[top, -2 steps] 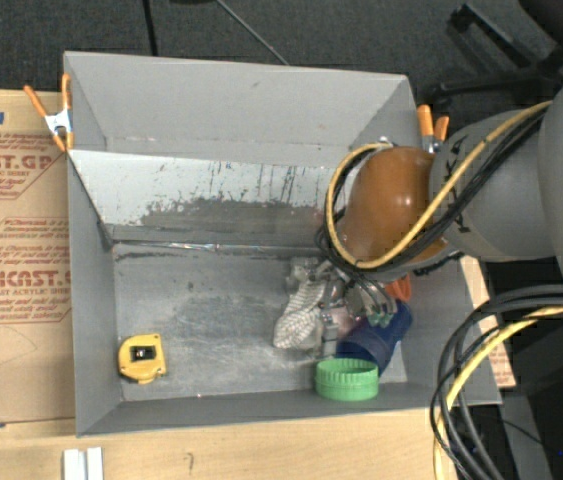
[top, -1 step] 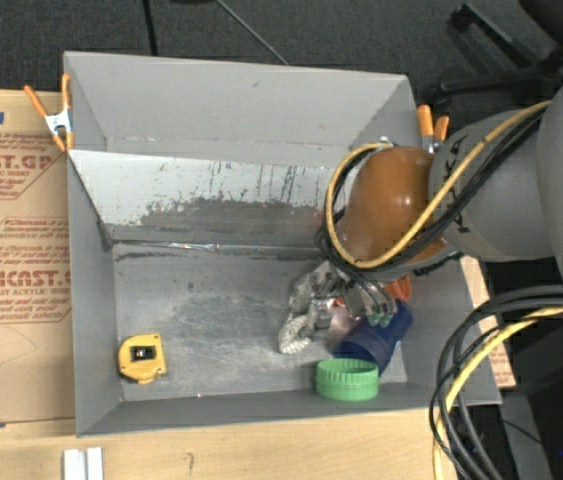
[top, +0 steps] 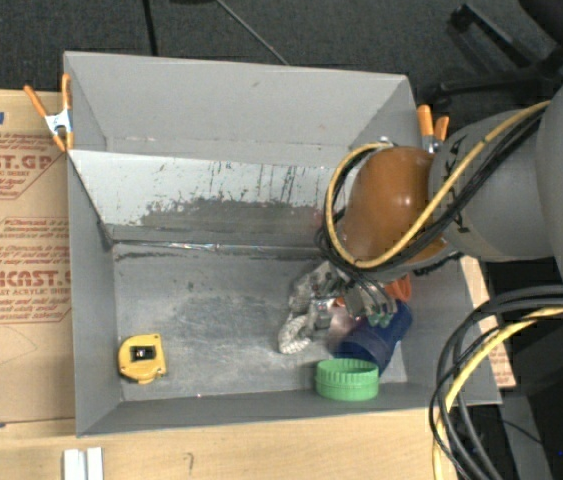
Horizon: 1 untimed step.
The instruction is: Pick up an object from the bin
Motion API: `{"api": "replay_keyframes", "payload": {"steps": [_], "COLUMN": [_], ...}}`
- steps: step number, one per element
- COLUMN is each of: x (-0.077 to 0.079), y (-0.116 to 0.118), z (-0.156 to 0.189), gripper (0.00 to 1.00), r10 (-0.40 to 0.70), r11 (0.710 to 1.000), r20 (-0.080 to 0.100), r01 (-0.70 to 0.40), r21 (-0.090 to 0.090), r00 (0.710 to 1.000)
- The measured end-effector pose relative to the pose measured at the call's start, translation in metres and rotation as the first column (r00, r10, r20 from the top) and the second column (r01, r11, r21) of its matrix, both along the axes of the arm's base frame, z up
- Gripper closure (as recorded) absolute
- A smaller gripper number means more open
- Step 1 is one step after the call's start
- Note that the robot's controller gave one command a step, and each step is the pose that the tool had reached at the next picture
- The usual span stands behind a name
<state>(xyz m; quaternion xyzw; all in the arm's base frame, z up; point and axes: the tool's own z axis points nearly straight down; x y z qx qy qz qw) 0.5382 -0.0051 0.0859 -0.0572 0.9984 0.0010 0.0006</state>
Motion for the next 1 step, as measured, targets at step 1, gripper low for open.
{"api": "replay_keyframes", "payload": {"steps": [1], "x": [0.0108], "y": [0.0008], "z": [0.2016], "gripper": [1.00], "r10": [0.029], "r11": [1.000], "r20": [0.002], "r01": [-0.029], "r21": [-0.002], "r00": [1.000]}}
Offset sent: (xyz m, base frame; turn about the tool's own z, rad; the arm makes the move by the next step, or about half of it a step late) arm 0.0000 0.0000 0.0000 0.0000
